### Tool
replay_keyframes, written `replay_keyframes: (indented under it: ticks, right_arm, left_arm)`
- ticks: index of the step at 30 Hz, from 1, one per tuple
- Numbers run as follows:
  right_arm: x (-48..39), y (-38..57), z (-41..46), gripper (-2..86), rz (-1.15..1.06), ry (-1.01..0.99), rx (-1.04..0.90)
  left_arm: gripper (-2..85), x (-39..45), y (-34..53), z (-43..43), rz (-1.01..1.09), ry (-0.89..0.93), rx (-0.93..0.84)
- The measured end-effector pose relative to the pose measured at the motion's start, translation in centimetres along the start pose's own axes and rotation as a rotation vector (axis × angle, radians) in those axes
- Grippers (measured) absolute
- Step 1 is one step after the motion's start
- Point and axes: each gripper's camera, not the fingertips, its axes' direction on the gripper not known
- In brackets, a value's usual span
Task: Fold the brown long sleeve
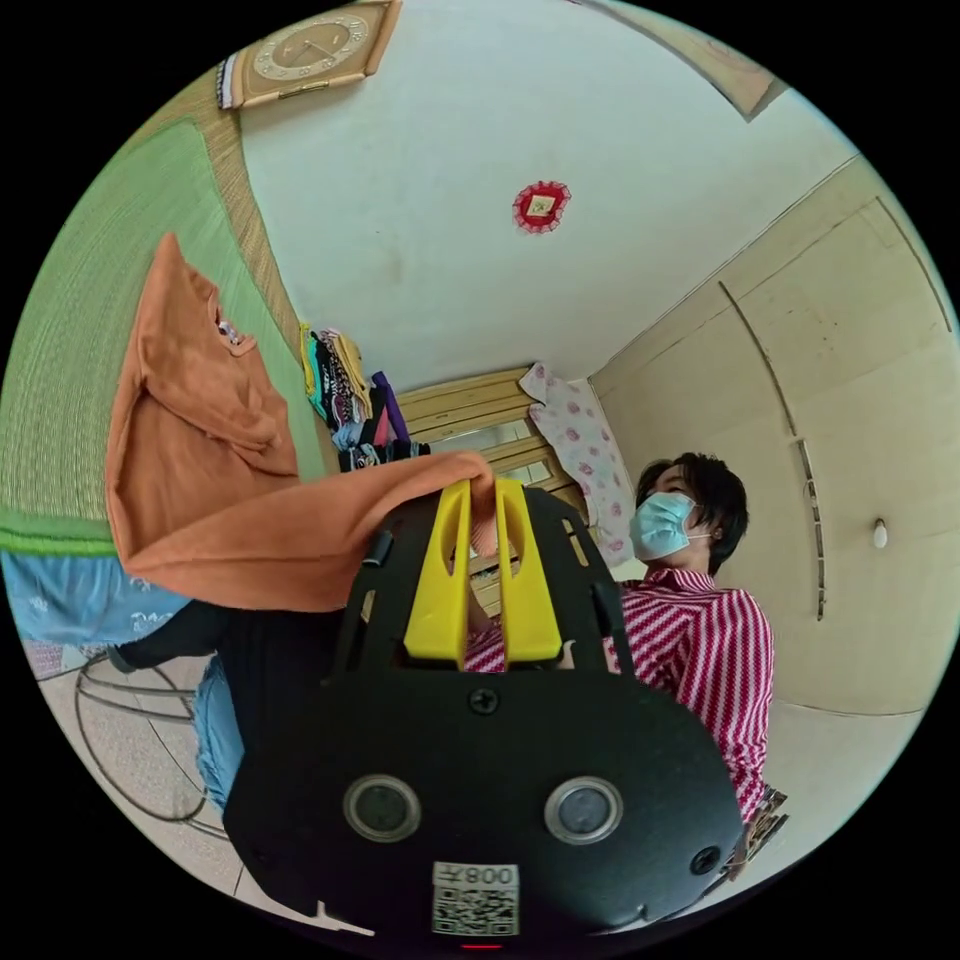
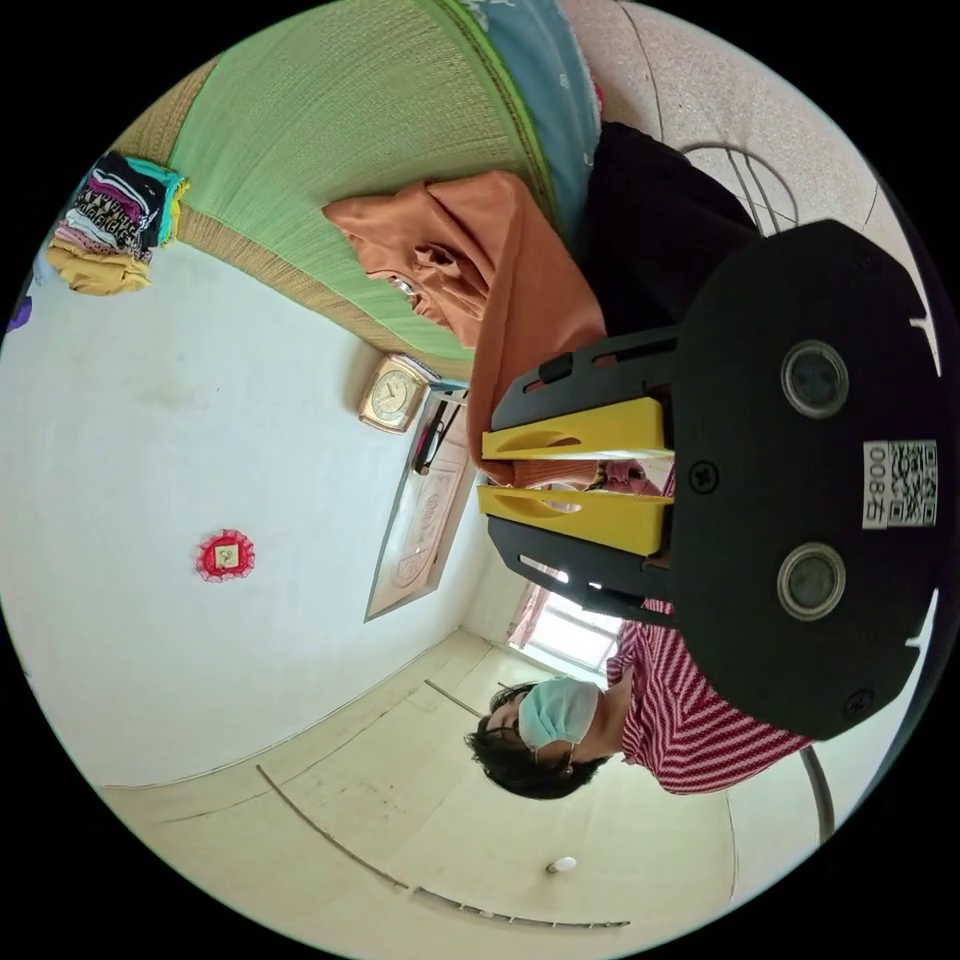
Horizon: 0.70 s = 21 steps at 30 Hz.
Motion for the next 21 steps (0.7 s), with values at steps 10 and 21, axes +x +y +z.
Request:
replay_keyframes:
  ticks: [10, 21]
  right_arm:
    - [7.7, -12.9, 5.6, 2.9, 0.093, 0.074, -0.054]
    - [18.6, -24.6, 11.5, 2.9, 0.263, 0.162, -0.059]
  left_arm:
    - [4.0, 3.2, -7.6, 2.1, -0.055, -0.091, 0.06]
    - [4.5, 6.1, -16.0, 6.5, -0.142, -0.221, 0.101]
